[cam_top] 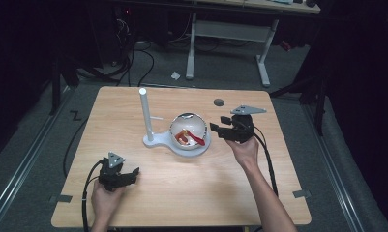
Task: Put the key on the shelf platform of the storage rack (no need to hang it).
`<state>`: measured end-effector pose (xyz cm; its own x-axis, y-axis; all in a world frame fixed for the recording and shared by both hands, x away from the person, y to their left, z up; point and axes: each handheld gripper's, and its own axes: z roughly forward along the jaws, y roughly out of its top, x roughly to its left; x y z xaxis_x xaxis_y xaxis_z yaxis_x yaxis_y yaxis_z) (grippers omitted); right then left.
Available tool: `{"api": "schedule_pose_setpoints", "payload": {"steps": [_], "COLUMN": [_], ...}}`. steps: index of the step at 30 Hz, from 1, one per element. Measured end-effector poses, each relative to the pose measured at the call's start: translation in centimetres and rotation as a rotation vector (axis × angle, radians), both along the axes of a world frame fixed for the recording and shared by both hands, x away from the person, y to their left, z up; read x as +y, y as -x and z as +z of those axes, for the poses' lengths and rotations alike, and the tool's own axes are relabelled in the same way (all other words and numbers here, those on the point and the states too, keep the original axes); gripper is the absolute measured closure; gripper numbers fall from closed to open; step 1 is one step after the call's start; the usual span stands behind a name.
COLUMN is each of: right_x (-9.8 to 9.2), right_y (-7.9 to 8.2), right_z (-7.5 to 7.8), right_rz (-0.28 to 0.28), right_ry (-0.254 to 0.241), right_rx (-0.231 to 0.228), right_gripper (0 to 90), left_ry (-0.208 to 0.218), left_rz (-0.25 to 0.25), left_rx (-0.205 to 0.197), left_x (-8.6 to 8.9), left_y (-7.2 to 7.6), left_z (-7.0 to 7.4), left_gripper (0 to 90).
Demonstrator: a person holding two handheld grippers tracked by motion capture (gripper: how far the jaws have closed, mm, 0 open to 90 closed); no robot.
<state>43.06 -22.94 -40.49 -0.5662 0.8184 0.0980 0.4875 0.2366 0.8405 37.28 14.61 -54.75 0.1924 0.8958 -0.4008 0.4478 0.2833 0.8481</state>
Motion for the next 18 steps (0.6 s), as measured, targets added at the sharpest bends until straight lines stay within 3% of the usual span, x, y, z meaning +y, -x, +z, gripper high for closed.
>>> {"api": "schedule_pose_setpoints", "payload": {"steps": [4,18], "right_x": [-1.1,-3.7], "right_y": [0.5,2.5], "right_z": [0.2,1.6], "right_rz": [-0.011,-0.046], "right_ry": [0.008,-0.033], "right_rx": [-0.004,-0.039], "right_gripper": [43.8,43.6], "left_ry": [0.0,-0.001], "left_rz": [0.0,0.0], "left_rx": [0.0,0.0], "left_x": [0.0,0.0], "left_y": [0.0,0.0], "left_z": [0.0,0.0], "left_gripper": [22.6,22.6]}}
